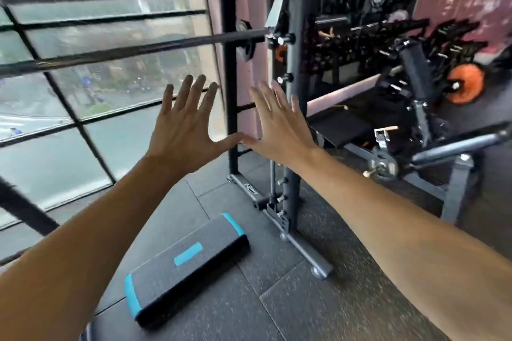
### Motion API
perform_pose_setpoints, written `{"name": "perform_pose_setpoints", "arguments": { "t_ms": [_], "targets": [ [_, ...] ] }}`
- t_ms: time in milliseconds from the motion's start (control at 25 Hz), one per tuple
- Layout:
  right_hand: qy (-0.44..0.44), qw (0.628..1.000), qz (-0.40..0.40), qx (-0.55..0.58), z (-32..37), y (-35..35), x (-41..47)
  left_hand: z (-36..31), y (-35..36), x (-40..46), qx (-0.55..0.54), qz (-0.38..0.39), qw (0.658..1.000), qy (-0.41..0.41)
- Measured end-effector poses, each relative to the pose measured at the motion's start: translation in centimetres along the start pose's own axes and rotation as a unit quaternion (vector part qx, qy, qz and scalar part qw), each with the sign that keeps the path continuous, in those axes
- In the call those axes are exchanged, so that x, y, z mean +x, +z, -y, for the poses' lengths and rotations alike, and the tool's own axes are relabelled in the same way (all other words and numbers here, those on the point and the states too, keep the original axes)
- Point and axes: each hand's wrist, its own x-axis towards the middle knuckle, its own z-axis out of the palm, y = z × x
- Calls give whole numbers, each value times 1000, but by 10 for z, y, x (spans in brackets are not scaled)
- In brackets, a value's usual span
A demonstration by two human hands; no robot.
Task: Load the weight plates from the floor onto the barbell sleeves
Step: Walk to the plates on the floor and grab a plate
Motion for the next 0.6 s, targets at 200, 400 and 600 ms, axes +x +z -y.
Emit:
{"name": "perform_pose_setpoints", "arguments": {
  "t_ms": [200, 400, 600],
  "targets": [
    [59, 998, 17, -23, -140, -1, -63, -147, 35, 41, -12, 9, 997, 71],
    [109, 992, 20, -54, -316, -9, -135, -308, 76, 84, -35, 7, 994, 104],
    [130, 989, 50, -59, -423, -12, -172, -420, 102, 123, -80, 18, 991, 110]
  ]
}}
